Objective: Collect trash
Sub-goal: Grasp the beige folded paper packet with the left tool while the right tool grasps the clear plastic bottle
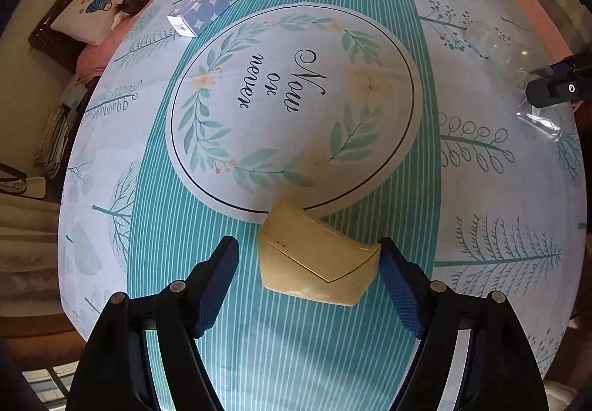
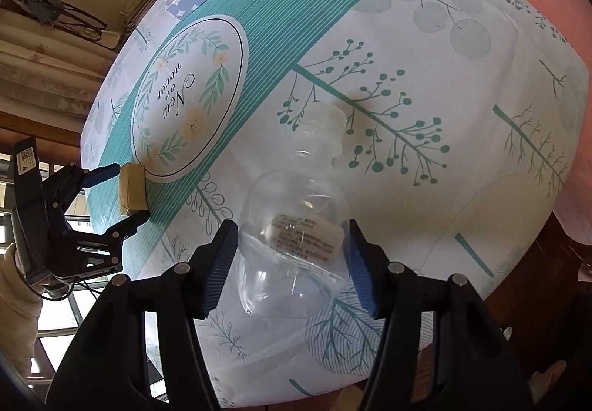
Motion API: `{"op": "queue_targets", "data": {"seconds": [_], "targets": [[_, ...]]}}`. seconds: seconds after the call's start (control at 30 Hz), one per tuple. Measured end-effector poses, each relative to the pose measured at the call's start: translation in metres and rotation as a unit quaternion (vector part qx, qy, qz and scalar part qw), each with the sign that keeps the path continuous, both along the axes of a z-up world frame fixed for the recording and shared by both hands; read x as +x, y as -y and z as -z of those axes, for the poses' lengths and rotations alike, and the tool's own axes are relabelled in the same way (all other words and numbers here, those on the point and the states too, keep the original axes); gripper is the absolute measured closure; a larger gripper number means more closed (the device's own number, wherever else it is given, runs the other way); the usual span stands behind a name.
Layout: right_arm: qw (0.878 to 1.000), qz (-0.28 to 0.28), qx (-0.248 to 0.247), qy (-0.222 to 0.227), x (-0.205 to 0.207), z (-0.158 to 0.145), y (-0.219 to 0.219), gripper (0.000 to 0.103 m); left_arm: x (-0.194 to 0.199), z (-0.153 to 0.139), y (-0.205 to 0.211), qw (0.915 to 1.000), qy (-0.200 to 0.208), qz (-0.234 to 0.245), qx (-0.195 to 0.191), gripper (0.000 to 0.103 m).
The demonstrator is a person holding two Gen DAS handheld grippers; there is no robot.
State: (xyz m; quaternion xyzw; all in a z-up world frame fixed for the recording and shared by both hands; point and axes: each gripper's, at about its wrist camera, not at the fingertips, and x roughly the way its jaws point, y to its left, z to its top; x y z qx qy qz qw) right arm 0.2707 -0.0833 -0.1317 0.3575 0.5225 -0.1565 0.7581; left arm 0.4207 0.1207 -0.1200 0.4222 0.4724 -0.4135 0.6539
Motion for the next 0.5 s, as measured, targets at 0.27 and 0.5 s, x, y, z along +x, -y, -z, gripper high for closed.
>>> {"op": "queue_targets", "data": {"seconds": [0.27,0.5], "targets": [[1.000,-0.006,0.004,0.008,0.003,0.000,-0.001,0.049,0.011,-0.003,-0.001,0.9972,-0.015,-0.073,-0.007,0.040],[1.000,-0.026,0.000,0.018,0.001,-0.003,-0.005,0.051,-0.014,-0.018,-0.010,0.9867,-0.018,-0.159,-0.030,0.040]]}}
